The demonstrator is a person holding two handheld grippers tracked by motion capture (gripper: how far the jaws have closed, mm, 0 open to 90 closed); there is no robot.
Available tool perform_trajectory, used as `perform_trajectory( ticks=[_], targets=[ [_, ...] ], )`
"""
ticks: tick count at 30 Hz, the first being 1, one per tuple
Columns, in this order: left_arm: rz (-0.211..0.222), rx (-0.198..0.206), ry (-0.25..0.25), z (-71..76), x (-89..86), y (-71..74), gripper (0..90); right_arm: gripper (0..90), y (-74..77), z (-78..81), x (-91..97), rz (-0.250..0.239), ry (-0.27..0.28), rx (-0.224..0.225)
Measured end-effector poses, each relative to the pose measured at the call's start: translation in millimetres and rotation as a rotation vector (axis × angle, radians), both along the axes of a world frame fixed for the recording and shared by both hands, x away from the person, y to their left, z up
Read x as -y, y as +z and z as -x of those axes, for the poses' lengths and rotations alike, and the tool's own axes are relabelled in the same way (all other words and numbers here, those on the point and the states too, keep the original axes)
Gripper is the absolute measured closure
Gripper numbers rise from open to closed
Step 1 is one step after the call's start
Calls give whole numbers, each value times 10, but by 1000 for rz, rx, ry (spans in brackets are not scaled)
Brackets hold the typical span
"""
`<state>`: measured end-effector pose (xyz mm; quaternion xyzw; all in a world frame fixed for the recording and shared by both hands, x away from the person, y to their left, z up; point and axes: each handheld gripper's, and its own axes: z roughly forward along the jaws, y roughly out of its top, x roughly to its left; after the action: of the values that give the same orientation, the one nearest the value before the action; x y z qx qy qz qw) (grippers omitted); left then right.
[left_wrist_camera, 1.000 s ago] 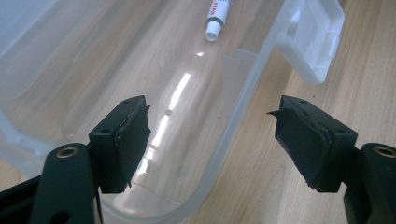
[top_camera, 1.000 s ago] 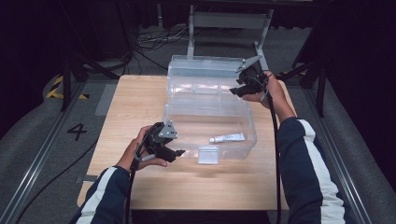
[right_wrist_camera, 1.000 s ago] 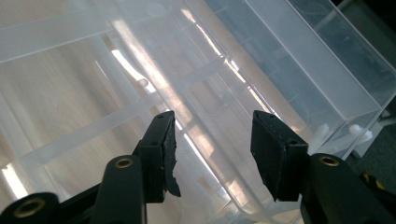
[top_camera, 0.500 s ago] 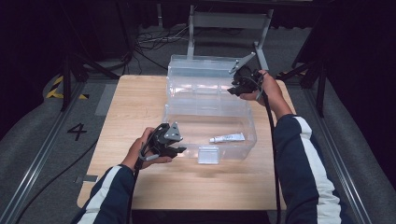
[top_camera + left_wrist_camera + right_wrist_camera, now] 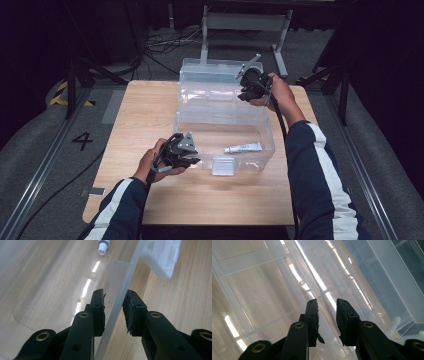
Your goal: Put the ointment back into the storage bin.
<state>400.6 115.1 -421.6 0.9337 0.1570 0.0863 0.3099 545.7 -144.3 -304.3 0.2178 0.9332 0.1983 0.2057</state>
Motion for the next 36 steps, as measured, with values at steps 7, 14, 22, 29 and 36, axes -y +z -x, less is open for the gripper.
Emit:
perform_trajectory(
  ticks=[7, 14, 22, 29, 36],
  targets=[
    [11, -36, 10, -10, -12, 2, 713, 772, 32, 29, -24, 53, 49, -8],
    [15, -37, 18, -11, -8, -4, 712, 814, 42, 24, 31, 29, 97, -22],
    [16, -34, 19, -9, -9, -5, 711, 840, 76, 42, 1, 66, 141, -30],
    [18, -36, 21, -10, -7, -6, 711, 851, 108, 75, -21, 85, 167, -43],
    [18, -42, 23, -12, -7, -5, 711, 860, 127, 119, -35, 110, 194, -35]
  ],
)
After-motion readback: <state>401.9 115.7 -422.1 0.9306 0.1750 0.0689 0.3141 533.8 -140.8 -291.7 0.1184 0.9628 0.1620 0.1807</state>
